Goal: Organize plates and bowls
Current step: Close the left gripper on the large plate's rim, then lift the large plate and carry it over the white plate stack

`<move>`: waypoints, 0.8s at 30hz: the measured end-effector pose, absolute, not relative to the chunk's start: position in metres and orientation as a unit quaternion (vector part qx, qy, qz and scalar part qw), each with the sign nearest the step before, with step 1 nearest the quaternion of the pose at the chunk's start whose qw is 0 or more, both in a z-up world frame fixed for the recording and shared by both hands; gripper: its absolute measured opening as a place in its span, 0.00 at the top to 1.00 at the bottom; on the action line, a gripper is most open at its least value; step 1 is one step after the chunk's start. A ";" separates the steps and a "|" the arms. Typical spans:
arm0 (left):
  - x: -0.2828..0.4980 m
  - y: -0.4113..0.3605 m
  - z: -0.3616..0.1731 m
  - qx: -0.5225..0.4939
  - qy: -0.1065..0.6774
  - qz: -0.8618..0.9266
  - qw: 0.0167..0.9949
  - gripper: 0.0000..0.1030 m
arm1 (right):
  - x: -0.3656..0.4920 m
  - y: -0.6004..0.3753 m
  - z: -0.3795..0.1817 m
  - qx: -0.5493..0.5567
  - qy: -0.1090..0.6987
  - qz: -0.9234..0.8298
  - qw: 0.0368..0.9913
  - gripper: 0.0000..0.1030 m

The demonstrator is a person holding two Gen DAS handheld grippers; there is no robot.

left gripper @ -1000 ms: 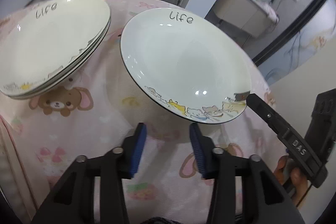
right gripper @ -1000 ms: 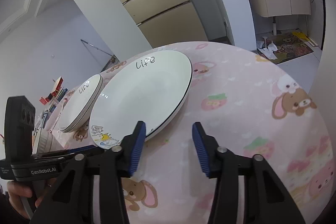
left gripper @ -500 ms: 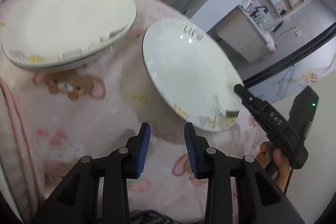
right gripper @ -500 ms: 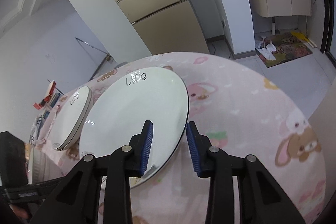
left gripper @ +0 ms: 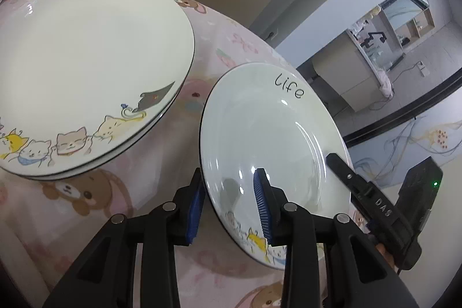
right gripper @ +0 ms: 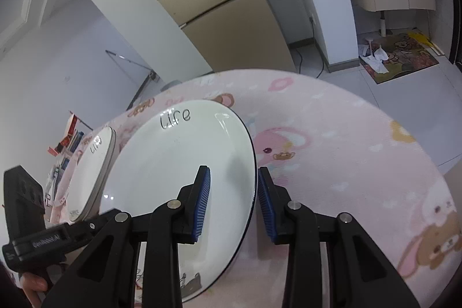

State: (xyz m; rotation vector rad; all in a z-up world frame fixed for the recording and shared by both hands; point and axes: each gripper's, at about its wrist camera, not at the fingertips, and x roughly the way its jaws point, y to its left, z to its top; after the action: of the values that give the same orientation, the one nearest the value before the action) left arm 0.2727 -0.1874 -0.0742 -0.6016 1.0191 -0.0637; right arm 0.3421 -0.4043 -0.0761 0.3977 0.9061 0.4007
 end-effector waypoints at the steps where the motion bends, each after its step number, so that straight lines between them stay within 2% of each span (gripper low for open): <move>1: 0.275 -0.189 -0.075 -0.280 0.477 -0.030 0.832 0.66 | 0.342 -0.404 -0.076 0.188 0.429 0.189 0.863 0.70; 6: 0.279 -0.193 -0.075 -0.271 0.469 -0.034 0.840 0.66 | 0.346 -0.406 -0.082 0.217 0.423 0.201 0.856 0.72; 9: 0.272 -0.191 -0.077 -0.274 0.461 -0.039 0.843 0.67 | 0.344 -0.409 -0.084 0.226 0.425 0.194 0.855 0.82; 12: 0.275 -0.188 -0.079 -0.269 0.462 -0.018 0.845 0.86 | 0.345 -0.416 -0.087 0.245 0.426 0.191 0.849 0.89; 15: 0.273 -0.187 -0.079 -0.275 0.455 -0.021 0.847 0.87 | 0.342 -0.421 -0.088 0.269 0.419 0.199 0.844 0.92; 18: 0.270 -0.191 -0.076 -0.263 0.448 -0.026 0.854 0.86 | 0.333 -0.419 -0.077 0.245 0.401 0.188 0.863 0.91; 24: 0.255 -0.206 -0.034 -0.217 0.407 -0.040 0.886 0.87 | 0.315 -0.430 -0.051 0.262 0.361 0.183 0.876 0.91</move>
State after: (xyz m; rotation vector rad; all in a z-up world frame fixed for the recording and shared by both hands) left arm 0.2547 -0.2064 -0.0336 -0.4521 0.8465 -0.0828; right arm 0.3155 -0.4298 -0.0510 0.5462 0.7542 0.3819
